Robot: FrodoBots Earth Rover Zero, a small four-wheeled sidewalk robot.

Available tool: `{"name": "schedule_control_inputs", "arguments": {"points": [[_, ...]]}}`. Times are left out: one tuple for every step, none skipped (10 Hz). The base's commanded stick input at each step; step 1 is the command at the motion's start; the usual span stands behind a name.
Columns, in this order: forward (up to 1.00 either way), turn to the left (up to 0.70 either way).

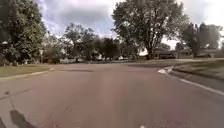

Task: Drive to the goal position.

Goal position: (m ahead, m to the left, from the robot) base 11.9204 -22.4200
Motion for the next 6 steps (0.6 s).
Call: {"name": "schedule_control_inputs", "arguments": {"points": [[1.0, -0.31], [1.0, -0.29], [1.0, 0.0], [1.0, 0.0], [1.0, 0.0], [1.0, 0.0]]}}
